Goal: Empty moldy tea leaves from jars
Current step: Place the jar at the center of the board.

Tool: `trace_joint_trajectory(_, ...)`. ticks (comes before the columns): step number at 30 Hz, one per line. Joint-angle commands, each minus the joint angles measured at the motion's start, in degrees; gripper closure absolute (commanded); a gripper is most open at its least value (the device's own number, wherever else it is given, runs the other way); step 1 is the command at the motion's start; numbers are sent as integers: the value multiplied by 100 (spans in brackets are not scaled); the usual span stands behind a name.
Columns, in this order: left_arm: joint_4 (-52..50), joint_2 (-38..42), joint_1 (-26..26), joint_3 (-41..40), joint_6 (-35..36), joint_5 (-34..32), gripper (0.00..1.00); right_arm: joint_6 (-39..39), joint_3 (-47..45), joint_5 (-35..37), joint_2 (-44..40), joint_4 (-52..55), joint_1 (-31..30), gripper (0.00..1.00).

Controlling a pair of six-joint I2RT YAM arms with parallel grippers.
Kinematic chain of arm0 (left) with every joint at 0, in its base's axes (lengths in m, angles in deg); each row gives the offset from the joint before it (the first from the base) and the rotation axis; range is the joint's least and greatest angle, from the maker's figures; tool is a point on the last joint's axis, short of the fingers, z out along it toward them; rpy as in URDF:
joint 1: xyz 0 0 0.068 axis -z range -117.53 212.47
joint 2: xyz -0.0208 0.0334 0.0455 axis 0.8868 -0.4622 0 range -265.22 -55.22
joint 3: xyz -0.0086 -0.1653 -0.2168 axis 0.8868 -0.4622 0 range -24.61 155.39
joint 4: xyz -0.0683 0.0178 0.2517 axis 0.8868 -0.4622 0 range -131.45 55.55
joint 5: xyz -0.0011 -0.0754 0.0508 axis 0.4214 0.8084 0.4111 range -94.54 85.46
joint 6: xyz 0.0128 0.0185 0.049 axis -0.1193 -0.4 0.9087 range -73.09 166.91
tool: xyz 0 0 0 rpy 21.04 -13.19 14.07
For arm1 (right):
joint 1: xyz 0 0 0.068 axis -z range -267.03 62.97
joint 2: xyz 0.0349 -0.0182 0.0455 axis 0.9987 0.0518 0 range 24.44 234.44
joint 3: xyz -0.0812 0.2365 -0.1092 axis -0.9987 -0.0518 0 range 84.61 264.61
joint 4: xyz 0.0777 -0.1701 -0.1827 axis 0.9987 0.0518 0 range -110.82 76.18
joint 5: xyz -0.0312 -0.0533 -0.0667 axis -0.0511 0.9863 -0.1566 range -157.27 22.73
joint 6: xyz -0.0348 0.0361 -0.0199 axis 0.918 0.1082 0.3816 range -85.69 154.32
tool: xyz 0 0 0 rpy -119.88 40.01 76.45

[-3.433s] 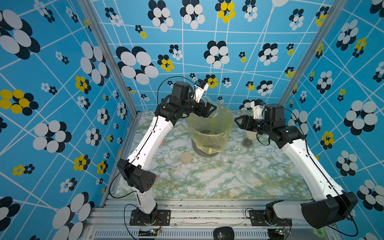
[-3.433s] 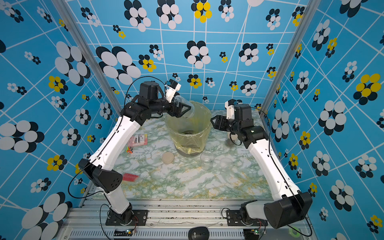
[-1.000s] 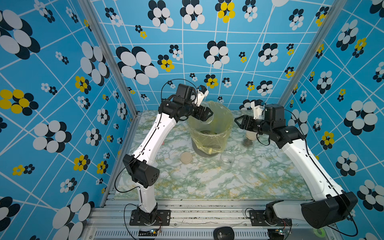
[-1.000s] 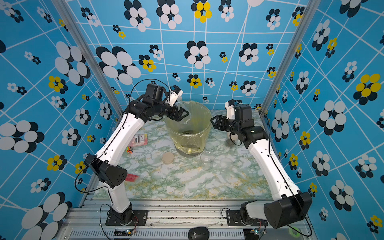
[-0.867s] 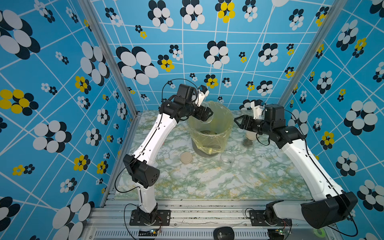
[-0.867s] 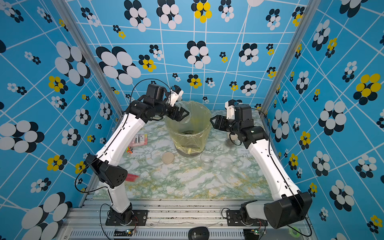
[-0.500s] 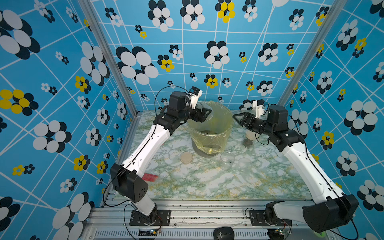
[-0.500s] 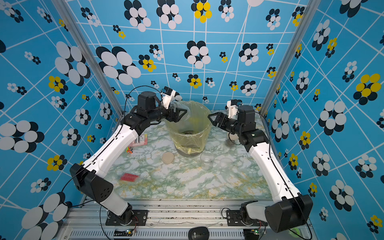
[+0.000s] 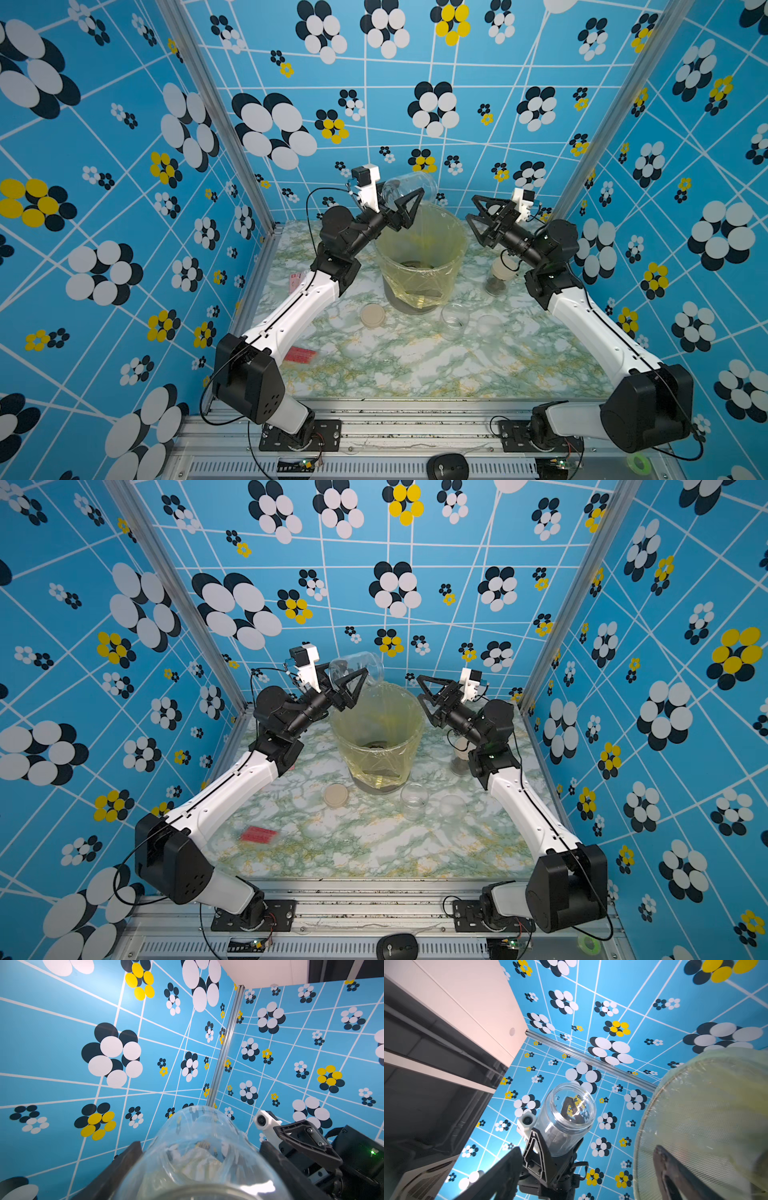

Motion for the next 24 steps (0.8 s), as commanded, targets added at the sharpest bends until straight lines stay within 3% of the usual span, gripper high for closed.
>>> trace_joint_trajectory(1, 1853, -62, 147, -77, -471, -277, 84, -440, 109, 27, -30, -964, -145, 1)
trace_joint_trajectory(5, 2335, -233, 256, -79, -636, -342, 83, 107, 402, 117, -74, -222, -355, 1)
trace_joint_trajectory(17, 2656, -514, 443, 17, -676, -369, 83, 391, 1098, 273, 256, 44, -767, 1)
trace_joint_trajectory(24, 2544, -531, 579, 105, -352, -204, 84, 491, 1358, 284, 469, 248, -850, 1)
